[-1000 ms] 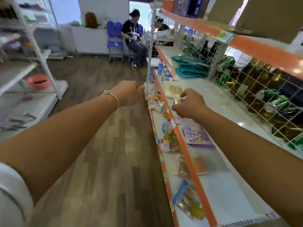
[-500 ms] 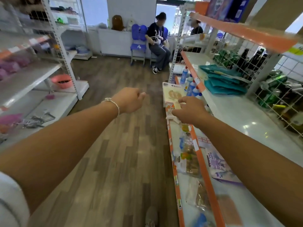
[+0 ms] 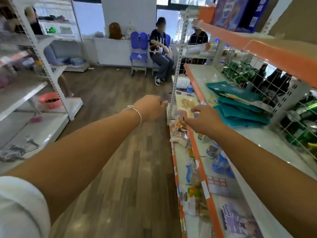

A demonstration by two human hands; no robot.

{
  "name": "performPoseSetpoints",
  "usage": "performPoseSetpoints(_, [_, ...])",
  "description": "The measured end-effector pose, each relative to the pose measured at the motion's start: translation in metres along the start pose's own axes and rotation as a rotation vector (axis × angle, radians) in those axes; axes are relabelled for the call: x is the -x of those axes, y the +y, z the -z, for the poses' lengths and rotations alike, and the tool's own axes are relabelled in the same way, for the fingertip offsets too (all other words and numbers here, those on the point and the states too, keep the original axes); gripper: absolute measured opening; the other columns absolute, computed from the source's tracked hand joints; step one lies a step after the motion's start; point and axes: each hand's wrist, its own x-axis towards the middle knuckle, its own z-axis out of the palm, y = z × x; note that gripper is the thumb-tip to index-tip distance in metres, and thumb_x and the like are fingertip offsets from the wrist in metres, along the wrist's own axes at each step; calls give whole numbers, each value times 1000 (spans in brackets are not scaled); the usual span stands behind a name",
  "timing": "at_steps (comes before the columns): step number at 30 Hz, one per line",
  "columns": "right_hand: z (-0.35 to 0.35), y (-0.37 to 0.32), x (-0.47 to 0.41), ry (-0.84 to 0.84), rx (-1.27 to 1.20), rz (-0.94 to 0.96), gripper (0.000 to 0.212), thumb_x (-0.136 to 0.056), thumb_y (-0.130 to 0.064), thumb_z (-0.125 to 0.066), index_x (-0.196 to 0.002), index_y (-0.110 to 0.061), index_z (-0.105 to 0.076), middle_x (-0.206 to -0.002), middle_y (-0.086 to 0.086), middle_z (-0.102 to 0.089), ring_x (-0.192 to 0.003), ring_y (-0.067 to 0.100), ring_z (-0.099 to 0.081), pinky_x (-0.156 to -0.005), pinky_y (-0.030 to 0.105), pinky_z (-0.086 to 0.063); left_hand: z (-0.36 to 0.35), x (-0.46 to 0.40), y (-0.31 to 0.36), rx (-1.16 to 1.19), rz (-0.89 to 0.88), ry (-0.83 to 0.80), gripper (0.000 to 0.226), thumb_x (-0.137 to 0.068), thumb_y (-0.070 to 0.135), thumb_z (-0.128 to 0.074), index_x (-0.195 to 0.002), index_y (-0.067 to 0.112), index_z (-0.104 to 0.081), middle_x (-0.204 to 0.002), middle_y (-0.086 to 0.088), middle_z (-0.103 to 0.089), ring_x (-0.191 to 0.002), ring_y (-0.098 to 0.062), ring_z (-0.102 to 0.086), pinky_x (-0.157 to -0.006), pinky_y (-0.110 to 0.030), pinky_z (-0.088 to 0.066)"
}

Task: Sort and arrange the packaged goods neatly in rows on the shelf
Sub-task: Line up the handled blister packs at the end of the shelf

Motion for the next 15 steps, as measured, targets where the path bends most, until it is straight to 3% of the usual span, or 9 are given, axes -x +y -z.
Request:
performPoseSetpoints(4, [-3, 1, -38, 8, 0, 5, 56, -83, -37, -69, -134, -19, -54, -140, 5, -52, -112, 26, -60, -80, 27, -48, -10, -49, -10, 13, -7, -14, 47, -103, 41, -29, -109, 8, -62, -105, -12, -64, -96, -27, -57, -79, -32, -41])
performPoseSetpoints(10, [-23, -2, -110, 10, 82, -3, 58, -84, -42, -66, -135, -19, -55, -141, 2, -52, -125, 22, -50, -95, 30, -43, -32, -125, -48, 20, -18, -42, 42, -103, 40, -31, -90, 10, -57, -89, -7, -56, -84, -24, -50, -75, -30, -38])
performPoseSetpoints(15, [-41, -16, -187, 2, 118, -43, 58, -85, -42, -65, -136, -17, -54, -142, 3, -51, -128, 23, -48, -103, 33, -39, -39, -210, -88, 88, -49, -67, 49, -103, 40, -30, -91, 5, -61, -93, -13, -63, -88, -29, -57, -74, -32, -39])
